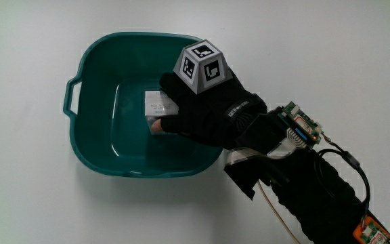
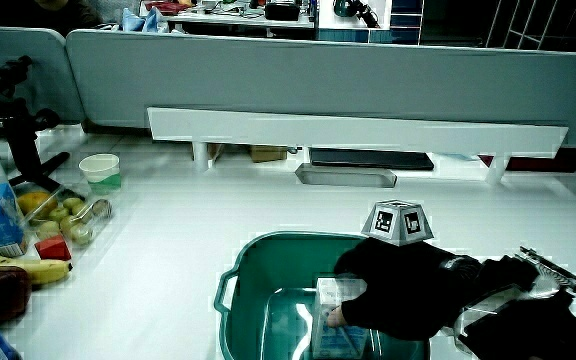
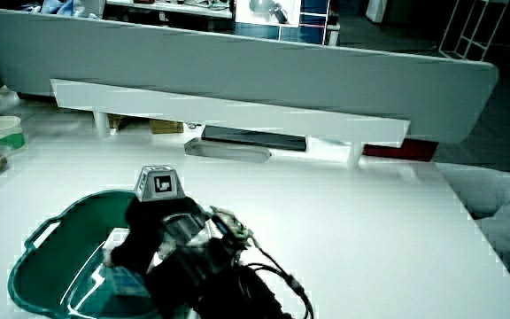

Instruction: Place milk into plate

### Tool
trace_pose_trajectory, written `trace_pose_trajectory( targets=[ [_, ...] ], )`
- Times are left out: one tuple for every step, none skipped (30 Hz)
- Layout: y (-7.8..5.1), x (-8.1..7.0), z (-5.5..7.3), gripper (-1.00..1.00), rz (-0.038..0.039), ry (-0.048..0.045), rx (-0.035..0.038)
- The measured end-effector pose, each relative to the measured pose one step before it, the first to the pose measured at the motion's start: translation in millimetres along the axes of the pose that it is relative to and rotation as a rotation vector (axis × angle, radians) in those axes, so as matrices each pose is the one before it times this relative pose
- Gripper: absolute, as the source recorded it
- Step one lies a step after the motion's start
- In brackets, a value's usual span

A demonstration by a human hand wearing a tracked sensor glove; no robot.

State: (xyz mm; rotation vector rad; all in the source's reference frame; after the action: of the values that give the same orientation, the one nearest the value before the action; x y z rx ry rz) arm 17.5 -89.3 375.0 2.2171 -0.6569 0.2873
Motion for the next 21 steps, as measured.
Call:
trace_pose_trajectory(
  targets=[
    [-4.47, 1.62, 0.68, -0.74, 0.03183, 0.0239, -0.00971],
    [-3.61, 3.23, -0.87, -0.78, -0.06136, -0.03656, -0.024],
    [-5.01, 2.63, -0.88, -0.83, -0.01086, -0.01406, 0.01589],
    [-5.0, 2.68, -0.84, -0.87, -0.01086, -0.01406, 0.01589],
    [-4.98, 2.72, -0.8, -0.91, -0.01086, -0.01406, 0.01589],
    [-4.96, 2.76, -0.75, -0.96, -0.01086, -0.01406, 0.01589],
    [-4.94, 2.81, -0.72, -1.0, -0.01086, -0.01406, 0.01589],
    [-4.92, 2.85, -0.68, -1.0, -0.01086, -0.01406, 0.01589],
    [-5.68, -0.2, 0.58, -1.0, 0.00931, -0.01415, -0.00571],
    [-5.47, 0.34, 0.52, -1.0, 0.01208, 0.00872, 0.0068],
    [-9.72, -5.07, 4.69, -1.0, 0.06837, -0.01464, 0.02903],
    [-5.3, -1.24, 0.24, -1.0, -0.03154, -0.07037, 0.04968],
    [-6.16, -2.62, 2.88, -1.0, 0.01546, -0.01866, 0.00057],
    [-3.9, 0.82, -2.01, -1.0, -0.03119, -0.00721, -0.04064],
    [-10.42, -6.74, 10.41, -1.0, 0.0389, 0.07147, -0.1073],
    [-1.42, 2.88, -6.89, -1.0, 0.03102, -0.08025, 0.05146],
    [-5.64, 1.24, -0.55, -1.0, -0.00795, -0.01593, 0.00008],
    [-5.63, 1.28, -0.57, -1.0, -0.00795, -0.01593, 0.00008],
    [-5.62, 1.31, -0.59, -1.0, -0.00795, -0.01593, 0.00008],
    [-5.61, 1.35, -0.61, -1.0, -0.00795, -0.01593, 0.00008],
    [-5.6, 1.38, -0.64, -1.0, -0.00795, -0.01593, 0.00008]
  ],
)
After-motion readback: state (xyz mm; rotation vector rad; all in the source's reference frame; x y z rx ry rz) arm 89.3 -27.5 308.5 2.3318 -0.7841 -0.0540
